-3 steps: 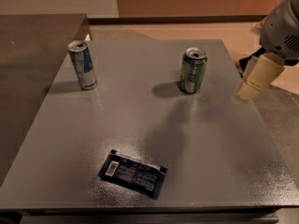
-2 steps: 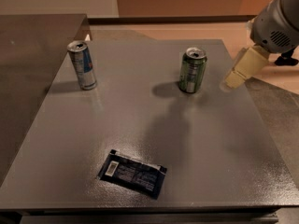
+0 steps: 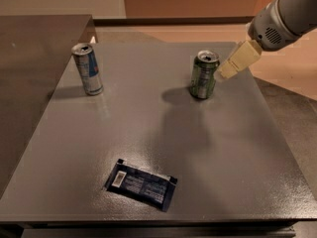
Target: Move green can near rxbar blueberry
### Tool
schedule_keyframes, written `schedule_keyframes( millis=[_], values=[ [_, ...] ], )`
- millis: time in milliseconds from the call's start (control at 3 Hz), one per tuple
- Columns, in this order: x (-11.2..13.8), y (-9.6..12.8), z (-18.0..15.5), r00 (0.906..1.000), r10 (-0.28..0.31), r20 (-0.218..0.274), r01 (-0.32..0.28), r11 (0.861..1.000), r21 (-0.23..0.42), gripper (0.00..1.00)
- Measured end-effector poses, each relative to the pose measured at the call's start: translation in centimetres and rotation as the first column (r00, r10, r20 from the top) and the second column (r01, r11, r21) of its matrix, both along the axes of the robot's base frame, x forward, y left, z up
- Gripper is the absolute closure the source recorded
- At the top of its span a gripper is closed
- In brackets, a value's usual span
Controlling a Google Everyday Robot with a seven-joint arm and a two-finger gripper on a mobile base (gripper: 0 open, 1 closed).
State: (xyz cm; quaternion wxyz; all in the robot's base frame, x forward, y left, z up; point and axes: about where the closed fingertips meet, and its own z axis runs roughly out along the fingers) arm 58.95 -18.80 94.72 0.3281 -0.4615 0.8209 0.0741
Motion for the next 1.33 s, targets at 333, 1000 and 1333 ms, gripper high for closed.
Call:
schedule_keyframes(
  millis=[333, 1000, 1333],
  values=[
    [0.8, 1.7, -1.0, 0.9994, 0.026, -0.022, -0.024, 0.998, 0.058, 0.00],
    [1.5, 4.3, -3.2, 0.9985, 0.049, -0.025, -0.047, 0.995, 0.084, 0.00],
    [1.8, 4.8, -4.0, 0.9983, 0.048, -0.032, -0.045, 0.995, 0.086, 0.18]
  ],
)
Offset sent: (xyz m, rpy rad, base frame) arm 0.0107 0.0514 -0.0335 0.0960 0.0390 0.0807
